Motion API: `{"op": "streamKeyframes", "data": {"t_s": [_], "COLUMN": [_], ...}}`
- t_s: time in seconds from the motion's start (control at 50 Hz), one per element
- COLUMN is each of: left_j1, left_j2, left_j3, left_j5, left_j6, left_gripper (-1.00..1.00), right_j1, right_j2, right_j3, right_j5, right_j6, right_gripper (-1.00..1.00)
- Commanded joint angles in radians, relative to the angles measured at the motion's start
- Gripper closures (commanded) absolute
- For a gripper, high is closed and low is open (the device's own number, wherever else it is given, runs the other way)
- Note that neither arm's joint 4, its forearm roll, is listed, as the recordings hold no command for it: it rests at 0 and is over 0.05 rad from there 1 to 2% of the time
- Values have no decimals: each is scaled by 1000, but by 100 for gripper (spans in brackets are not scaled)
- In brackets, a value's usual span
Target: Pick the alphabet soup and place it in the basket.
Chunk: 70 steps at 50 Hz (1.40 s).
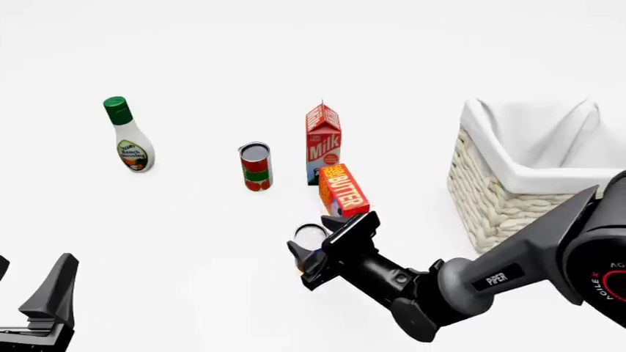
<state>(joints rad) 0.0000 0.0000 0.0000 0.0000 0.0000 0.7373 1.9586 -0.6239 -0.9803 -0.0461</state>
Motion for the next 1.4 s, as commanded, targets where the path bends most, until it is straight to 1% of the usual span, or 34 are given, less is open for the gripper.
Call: {"op": "streamKeyframes", "data": {"t_s": [0.02,0.48,0.96,1.4], "left_j1": [0,0,0,0], "left_j2": [0,0,0,0], "left_j3": [0,0,0,0], "left_j5": [0,0,0,0], "left_j6": [0,0,0,0], "left_gripper": [-100,-100,-100,-100], "right_j1": [-2,-5,-7,-3], "right_j2": [23,81,124,150], "right_j3": [-6,-19,-53,-59], "right_j5": [-8,-28,-17,-24], "right_j6": [4,9,5,10], "right_gripper": [-100,-100,-100,-100]}}
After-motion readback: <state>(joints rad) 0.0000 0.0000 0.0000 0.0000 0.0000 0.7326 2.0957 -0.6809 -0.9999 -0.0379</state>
